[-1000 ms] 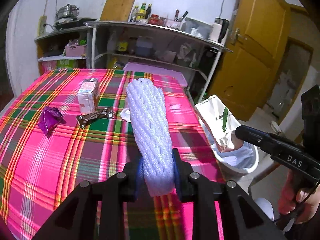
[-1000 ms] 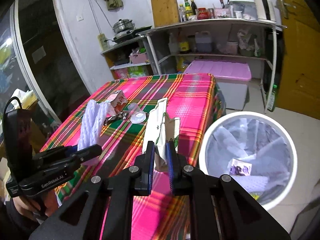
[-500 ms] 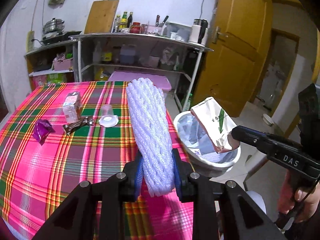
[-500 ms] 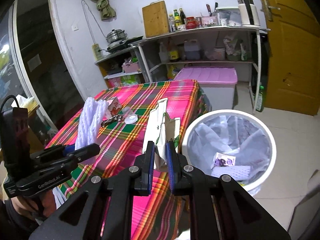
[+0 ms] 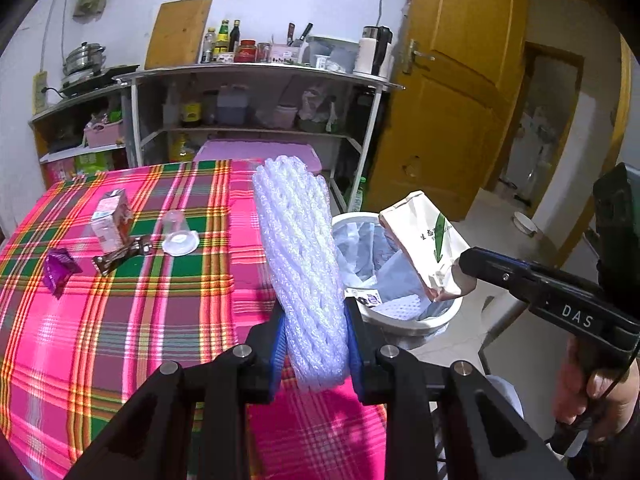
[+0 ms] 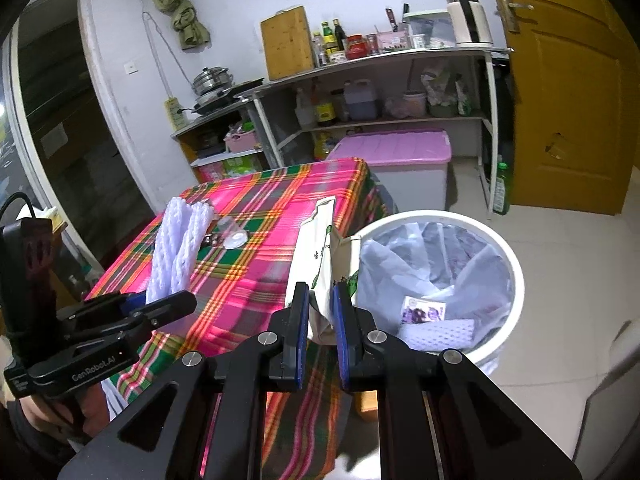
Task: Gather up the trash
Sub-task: 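Carry the foam sleeve and paper bag over the white bin, then open the right tool to drop the paper bag while the left tool opens to drop the sleeve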
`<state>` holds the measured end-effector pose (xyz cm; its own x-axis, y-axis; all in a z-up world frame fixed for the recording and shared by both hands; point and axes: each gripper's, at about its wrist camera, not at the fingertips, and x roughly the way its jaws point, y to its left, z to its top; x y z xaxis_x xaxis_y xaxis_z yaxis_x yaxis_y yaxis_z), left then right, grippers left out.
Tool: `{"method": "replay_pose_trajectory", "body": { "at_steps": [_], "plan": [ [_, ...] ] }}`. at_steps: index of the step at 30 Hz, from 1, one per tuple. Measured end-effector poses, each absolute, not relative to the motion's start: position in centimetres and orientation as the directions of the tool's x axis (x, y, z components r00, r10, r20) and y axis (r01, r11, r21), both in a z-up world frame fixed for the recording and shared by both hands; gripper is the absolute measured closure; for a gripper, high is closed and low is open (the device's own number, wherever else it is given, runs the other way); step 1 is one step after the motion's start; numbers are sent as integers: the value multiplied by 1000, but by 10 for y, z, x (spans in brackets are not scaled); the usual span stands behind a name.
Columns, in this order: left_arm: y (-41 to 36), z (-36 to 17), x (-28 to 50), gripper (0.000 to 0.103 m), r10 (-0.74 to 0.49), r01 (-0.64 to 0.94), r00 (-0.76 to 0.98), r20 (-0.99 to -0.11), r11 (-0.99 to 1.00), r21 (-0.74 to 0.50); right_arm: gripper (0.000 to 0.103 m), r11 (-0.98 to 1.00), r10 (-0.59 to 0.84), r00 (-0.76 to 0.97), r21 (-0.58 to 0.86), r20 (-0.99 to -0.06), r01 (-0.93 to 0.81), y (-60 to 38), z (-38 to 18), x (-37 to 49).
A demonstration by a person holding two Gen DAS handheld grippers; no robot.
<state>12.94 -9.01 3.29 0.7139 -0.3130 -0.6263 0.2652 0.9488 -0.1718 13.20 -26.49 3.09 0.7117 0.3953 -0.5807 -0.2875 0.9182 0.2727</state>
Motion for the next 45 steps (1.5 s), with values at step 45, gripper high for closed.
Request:
{"method": "replay_pose_trajectory", "body": {
  "at_steps": [45],
  "plan": [
    [-193,-33,241,74,-383,393,525,-760,901,-183,89,938,304,635,341,-710,-68,-339,-45,186]
  ]
}}
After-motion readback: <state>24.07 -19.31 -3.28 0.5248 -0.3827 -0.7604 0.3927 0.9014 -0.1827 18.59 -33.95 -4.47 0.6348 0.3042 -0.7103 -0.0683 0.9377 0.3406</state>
